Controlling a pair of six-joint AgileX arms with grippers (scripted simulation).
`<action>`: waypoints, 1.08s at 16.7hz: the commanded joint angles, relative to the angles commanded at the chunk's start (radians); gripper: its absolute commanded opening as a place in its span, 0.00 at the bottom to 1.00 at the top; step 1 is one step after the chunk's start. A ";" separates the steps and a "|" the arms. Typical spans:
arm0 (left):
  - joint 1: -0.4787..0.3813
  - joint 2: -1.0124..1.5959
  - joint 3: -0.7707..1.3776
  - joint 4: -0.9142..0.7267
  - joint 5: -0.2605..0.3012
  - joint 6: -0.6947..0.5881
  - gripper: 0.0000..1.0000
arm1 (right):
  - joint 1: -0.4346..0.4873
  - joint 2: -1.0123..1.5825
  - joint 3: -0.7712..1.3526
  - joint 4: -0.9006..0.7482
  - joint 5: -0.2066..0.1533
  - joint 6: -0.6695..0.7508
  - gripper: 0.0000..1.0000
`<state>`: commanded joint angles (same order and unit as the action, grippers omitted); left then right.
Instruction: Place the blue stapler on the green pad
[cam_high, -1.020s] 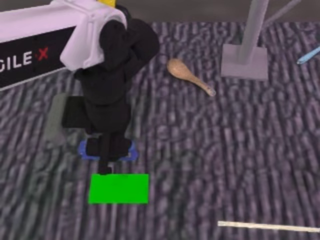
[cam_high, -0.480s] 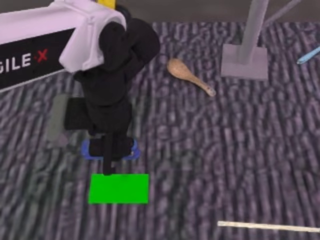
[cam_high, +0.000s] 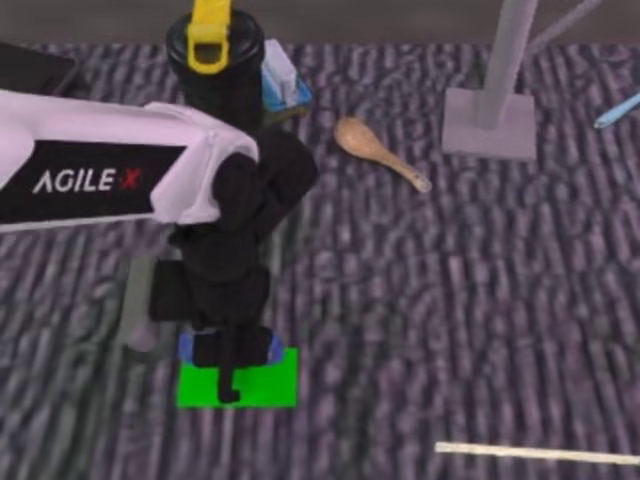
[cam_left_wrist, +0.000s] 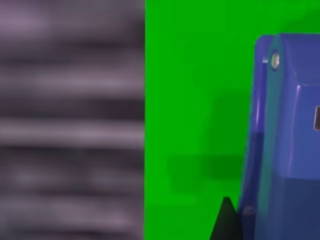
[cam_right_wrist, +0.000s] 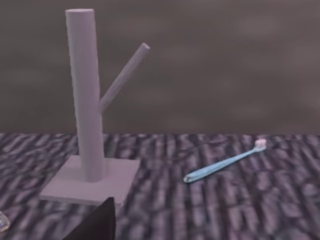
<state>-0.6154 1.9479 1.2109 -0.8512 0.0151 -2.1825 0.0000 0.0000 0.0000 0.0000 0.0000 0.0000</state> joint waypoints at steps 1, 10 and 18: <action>0.000 0.009 -0.020 0.026 0.000 0.000 0.00 | 0.000 0.000 0.000 0.000 0.000 0.000 1.00; 0.000 0.015 -0.035 0.045 -0.001 0.000 0.30 | 0.000 0.000 0.000 0.000 0.000 0.000 1.00; 0.000 0.015 -0.035 0.045 -0.001 0.000 0.90 | 0.000 0.000 0.000 0.000 0.000 0.000 1.00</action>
<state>-0.6154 1.9631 1.1758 -0.8060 0.0145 -2.1825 0.0000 0.0000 0.0000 0.0000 0.0000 0.0000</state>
